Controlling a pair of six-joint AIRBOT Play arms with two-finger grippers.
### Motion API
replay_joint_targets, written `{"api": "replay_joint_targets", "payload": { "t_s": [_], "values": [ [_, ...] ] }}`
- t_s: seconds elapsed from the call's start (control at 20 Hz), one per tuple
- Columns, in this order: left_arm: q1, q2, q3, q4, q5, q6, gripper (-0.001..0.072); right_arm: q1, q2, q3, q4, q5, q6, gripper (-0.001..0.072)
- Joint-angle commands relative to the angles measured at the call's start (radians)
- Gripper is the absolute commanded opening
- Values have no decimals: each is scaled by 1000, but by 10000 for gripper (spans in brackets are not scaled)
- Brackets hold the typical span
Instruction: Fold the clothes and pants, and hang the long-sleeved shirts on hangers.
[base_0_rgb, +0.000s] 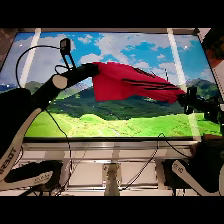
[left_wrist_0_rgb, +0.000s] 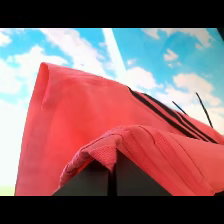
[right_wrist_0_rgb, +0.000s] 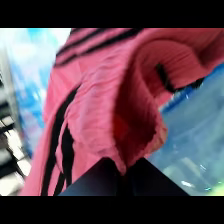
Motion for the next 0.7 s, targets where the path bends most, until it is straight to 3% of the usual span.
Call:
{"api": "replay_joint_targets", "payload": {
  "t_s": [0.0, 0.3, 0.65],
  "values": [
    [4, -110, 120, 1, 2, -1, 6, 19, -76, 57, 66, -82, 76, 19],
    [0, -186, 232, 1, 7, -1, 5, 114, -148, 259, 75, -105, 127, 19],
    [-2, -355, 338, -44, 166, -1, 7, 235, -262, 330, 71, -307, 513, 19]
  ]
}}
